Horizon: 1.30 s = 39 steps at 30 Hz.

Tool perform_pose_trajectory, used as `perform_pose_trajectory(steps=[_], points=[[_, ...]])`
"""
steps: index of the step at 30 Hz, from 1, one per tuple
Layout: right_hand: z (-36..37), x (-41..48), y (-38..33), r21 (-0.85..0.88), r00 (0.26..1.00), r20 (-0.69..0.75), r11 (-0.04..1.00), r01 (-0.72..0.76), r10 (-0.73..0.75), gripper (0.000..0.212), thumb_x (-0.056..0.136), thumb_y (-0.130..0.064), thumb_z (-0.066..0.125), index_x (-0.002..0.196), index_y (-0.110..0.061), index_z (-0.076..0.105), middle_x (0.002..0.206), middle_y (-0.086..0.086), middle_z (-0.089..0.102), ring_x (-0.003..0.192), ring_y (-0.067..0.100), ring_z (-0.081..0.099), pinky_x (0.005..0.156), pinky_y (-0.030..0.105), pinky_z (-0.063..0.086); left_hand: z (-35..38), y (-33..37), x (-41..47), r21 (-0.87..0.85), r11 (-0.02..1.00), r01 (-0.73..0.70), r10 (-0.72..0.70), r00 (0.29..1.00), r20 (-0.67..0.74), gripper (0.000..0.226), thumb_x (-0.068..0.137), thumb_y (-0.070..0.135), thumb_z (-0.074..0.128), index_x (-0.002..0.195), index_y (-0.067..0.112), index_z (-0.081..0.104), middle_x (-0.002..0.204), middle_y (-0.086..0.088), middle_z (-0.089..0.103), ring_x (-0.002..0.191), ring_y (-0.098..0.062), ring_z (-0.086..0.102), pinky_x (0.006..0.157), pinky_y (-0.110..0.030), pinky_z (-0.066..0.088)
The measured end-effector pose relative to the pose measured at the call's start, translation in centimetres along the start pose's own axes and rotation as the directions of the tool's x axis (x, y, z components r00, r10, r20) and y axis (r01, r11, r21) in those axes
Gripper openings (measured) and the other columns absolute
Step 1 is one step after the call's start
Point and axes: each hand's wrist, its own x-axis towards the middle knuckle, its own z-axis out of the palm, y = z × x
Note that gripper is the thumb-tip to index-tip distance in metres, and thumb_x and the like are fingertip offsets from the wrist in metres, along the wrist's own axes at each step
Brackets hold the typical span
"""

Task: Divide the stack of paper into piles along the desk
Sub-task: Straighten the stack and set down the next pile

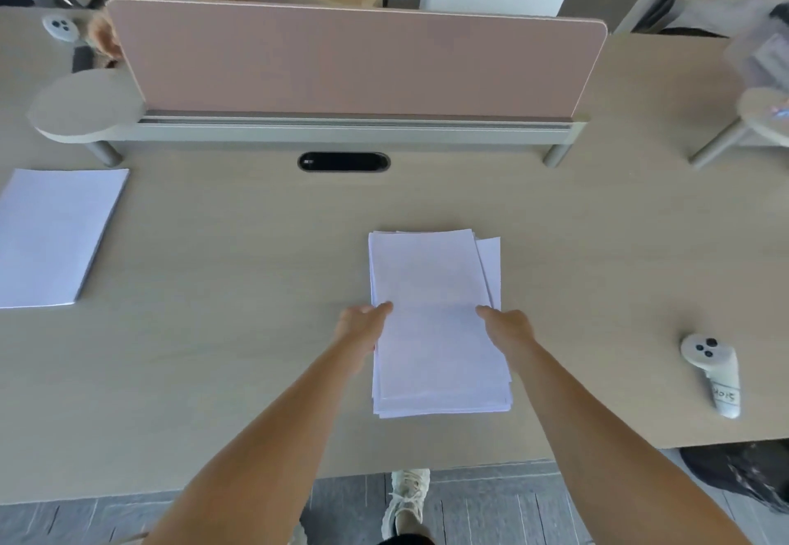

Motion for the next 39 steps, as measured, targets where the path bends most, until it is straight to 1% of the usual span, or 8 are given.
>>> perform_pose_trajectory(steps=[4, 9, 15, 18, 21, 25, 32, 39], points=[[-3.9, 3.5, -1.8, -0.059, 0.999, -0.029, 0.997, 0.042, -0.043, 0.049, 0.094, -0.034, 0.059, 0.121, 0.007, 0.058, 0.092, 0.010, 0.063, 0.097, 0.034, 0.062, 0.088, 0.041, 0.051, 5.1, 2.7, 1.2, -0.001, 1.000, -0.016, 0.016, 1.000, 0.006, 0.025, 0.081, 0.041, 0.066, 0.084, 0.017, 0.065, 0.068, -0.005, 0.050, 0.067, -0.024, 0.054, 0.087, -0.044, 0.056], [-7.0, 7.2, -2.2, -0.176, 0.997, -0.020, 0.982, 0.069, -0.073, 0.039, 0.093, -0.034, 0.055, 0.108, 0.002, 0.054, 0.081, 0.003, 0.050, 0.075, 0.025, 0.051, 0.068, 0.031, 0.041, 9.4, 5.4, 2.3, 0.024, 0.998, -0.052, 0.051, 0.999, 0.016, 0.027, 0.086, 0.040, 0.065, 0.107, 0.023, 0.065, 0.067, -0.001, 0.052, 0.064, -0.021, 0.054, 0.085, -0.037, 0.056], [-7.0, 8.0, -2.7, -0.320, 0.994, -0.040, 0.943, 0.087, -0.105, 0.042, 0.090, -0.035, 0.051, 0.111, 0.001, 0.059, 0.116, 0.016, 0.057, 0.102, 0.034, 0.056, 0.078, 0.035, 0.049, 10.2, 6.5, 2.5, 0.089, 0.996, -0.004, 0.008, 0.999, -0.046, 0.021, 0.082, 0.040, 0.061, 0.072, 0.022, 0.057, 0.068, -0.005, 0.052, 0.065, -0.024, 0.053, 0.080, -0.034, 0.054], [-6.4, 7.9, -3.1, -0.383, 0.990, -0.087, 0.921, 0.067, -0.109, 0.044, 0.092, -0.035, 0.050, 0.122, -0.003, 0.053, 0.128, 0.016, 0.045, 0.117, 0.035, 0.045, 0.089, 0.040, 0.045, 10.4, 6.8, 2.4, 0.092, 0.996, 0.012, -0.007, 0.998, -0.055, 0.021, 0.082, 0.040, 0.060, 0.082, 0.019, 0.061, 0.071, -0.003, 0.049, 0.073, -0.029, 0.057, 0.077, -0.030, 0.047], [-6.3, 8.1, -3.8, -0.253, 0.995, -0.019, 0.964, 0.088, -0.096, 0.041, 0.090, -0.030, 0.051, 0.121, -0.003, 0.050, 0.118, 0.014, 0.055, 0.094, 0.031, 0.055, 0.070, 0.033, 0.046, 10.6, 6.7, 2.6, 0.101, 0.995, 0.014, -0.009, 0.999, -0.048, 0.049, 0.084, 0.042, 0.060, 0.122, 0.012, 0.064, 0.104, -0.010, 0.068, 0.102, -0.034, 0.065, 0.086, -0.035, 0.051], [-6.7, 8.6, -3.9, -0.141, 0.998, -0.001, 0.988, 0.056, -0.057, 0.029, 0.086, -0.027, 0.052, 0.106, -0.006, 0.051, 0.099, 0.011, 0.055, 0.072, 0.026, 0.050, 0.053, 0.026, 0.035, 10.7, 6.6, 2.2, 0.095, 0.995, 0.011, -0.005, 0.998, -0.066, 0.059, 0.082, 0.044, 0.061, 0.129, 0.008, 0.060, 0.133, -0.020, 0.057, 0.122, -0.037, 0.057, 0.096, -0.042, 0.051], [-6.1, 8.8, -3.5, -0.253, 0.998, -0.047, 0.967, 0.035, -0.049, 0.043, 0.086, -0.026, 0.051, 0.119, 0.000, 0.052, 0.126, 0.017, 0.048, 0.115, 0.034, 0.046, 0.078, 0.037, 0.046, 11.0, 6.5, 1.5, 0.135, 0.991, 0.003, 0.003, 0.999, -0.046, 0.064, 0.082, 0.047, 0.061, 0.138, 0.019, 0.054, 0.132, -0.009, 0.060, 0.119, -0.031, 0.058, 0.101, -0.044, 0.049], [-5.2, 7.6, -3.8, -0.383, 0.983, -0.111, 0.919, 0.095, -0.148, 0.039, 0.088, -0.028, 0.050, 0.119, -0.005, 0.055, 0.124, 0.013, 0.055, 0.119, 0.033, 0.045, 0.096, 0.042, 0.042, 11.3, 6.8, 0.8, 0.175, 0.985, -0.004, 0.009, 1.000, -0.029, 0.067, 0.083, 0.048, 0.060, 0.141, 0.017, 0.050, 0.134, -0.010, 0.057, 0.120, -0.031, 0.057, 0.101, -0.042, 0.048]])
